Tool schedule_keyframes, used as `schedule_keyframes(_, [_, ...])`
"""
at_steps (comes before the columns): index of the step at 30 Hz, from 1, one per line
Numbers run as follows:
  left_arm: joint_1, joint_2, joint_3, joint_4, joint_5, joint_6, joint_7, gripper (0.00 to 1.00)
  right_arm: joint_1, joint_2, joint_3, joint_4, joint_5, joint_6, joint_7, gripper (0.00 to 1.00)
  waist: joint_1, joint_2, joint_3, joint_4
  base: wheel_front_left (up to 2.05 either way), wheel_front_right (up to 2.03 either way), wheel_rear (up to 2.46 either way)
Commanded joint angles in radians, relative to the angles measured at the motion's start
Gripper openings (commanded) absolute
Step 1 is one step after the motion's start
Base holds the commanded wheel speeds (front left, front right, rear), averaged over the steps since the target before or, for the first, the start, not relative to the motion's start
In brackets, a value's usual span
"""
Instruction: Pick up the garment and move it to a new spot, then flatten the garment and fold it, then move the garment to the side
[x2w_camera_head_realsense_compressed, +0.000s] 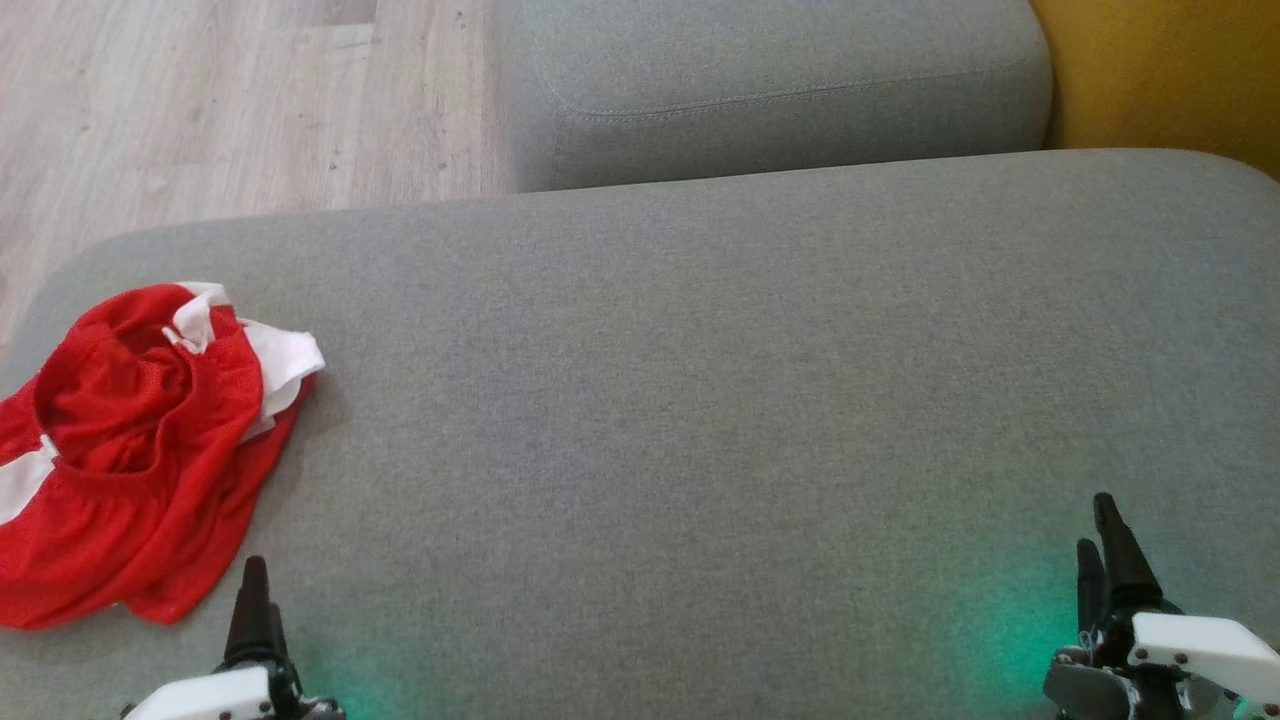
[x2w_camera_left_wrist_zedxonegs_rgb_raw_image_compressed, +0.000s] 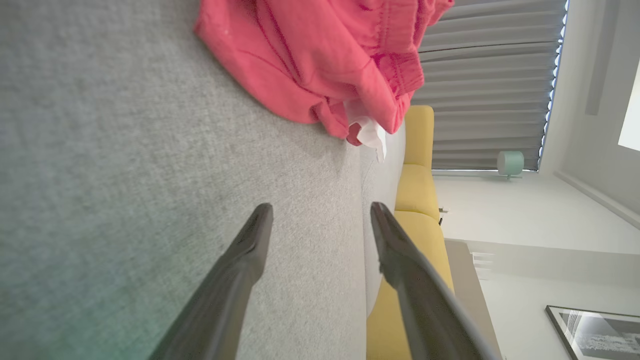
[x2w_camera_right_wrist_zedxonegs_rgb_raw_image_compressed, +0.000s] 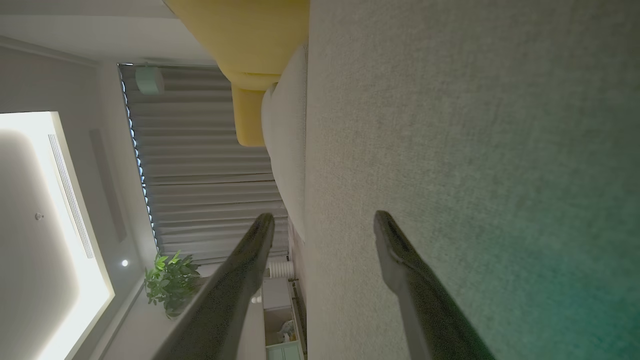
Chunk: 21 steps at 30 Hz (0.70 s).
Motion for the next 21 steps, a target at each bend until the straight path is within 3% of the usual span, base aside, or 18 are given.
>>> schedule_keyframes(1, [-0.042, 0.005, 0.003, -0.039, 0.024, -0.001, -0.011, 1.0, -0.048, -0.003, 0.007, -0.038, -0.022, 0.0, -0.01, 1.0, 0.0, -0.0001, 0.001, 0.0, 0.0, 0.0, 0.0])
schedule_keyframes(21, [-0.039, 0.006, -0.003, -0.118, 0.286, 0.006, -0.072, 1.0, -0.063, -0.004, 0.079, -0.103, -0.334, 0.0, -0.071, 1.0, 0.0, -0.0001, 0.002, 0.001, 0.0, 0.0, 0.0])
